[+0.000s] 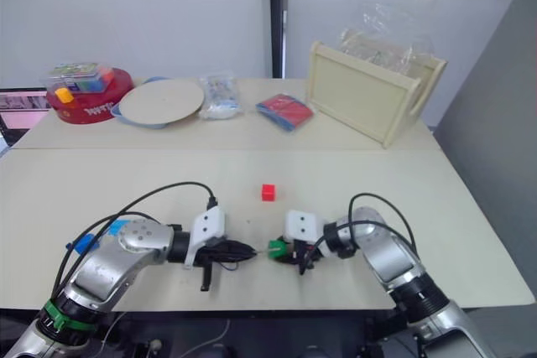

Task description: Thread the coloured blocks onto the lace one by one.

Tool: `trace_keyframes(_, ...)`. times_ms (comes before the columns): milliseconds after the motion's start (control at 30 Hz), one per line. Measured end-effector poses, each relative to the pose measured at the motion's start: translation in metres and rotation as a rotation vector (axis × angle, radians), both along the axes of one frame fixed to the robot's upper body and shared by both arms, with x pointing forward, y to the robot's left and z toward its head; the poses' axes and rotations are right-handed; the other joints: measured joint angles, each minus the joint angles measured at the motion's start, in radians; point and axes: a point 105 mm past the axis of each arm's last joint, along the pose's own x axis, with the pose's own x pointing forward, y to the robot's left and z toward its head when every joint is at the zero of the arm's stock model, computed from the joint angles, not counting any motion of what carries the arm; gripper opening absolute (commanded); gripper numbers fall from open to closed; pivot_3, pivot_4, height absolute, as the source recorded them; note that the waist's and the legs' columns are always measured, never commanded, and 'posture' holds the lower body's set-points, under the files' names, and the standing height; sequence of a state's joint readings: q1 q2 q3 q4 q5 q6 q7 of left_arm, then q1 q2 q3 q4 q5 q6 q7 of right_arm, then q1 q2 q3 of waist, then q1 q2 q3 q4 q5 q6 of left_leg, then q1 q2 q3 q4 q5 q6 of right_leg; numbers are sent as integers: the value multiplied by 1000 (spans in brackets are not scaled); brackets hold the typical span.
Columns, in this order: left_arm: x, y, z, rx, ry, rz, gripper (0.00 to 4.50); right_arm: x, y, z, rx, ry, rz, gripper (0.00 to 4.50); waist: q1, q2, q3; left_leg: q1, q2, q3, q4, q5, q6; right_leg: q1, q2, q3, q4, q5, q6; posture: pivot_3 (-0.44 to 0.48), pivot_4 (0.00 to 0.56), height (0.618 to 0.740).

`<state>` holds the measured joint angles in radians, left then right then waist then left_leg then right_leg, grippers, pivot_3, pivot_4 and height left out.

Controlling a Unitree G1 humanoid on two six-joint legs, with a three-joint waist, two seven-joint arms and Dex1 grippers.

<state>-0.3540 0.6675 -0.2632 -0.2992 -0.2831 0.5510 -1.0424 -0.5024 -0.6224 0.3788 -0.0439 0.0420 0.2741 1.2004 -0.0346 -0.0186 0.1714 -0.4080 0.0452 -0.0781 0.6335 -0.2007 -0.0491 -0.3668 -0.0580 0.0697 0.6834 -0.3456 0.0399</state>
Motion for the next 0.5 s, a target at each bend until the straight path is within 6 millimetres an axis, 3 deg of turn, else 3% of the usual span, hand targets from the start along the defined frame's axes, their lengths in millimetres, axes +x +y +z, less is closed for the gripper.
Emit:
trace_keyframes(200, -1, 9, 1, 57, 44, 49, 0, -1, -6, 3, -41, -11, -3, 1201, 0, 0, 0, 0, 0, 0, 0, 0, 0, 0, 0, 0, 0, 0, 0, 0, 150, 740)
trace_keyframes(367, -3, 2, 21, 84, 42, 33, 0, -3, -5, 4, -61, -15, 5, 1201, 0, 0, 0, -1, 0, 0, 0, 0, 0, 0, 0, 0, -1, 0, 0, 0, 150, 740)
trace_keyframes(500, -4, 3, 21, 127, 56, 32, 0, -3, -4, 5, -80, -27, 11, 1201, -3, 0, 0, -1, 0, 0, 0, 0, 0, 0, 0, 0, -1, 0, 0, 0, 150, 740)
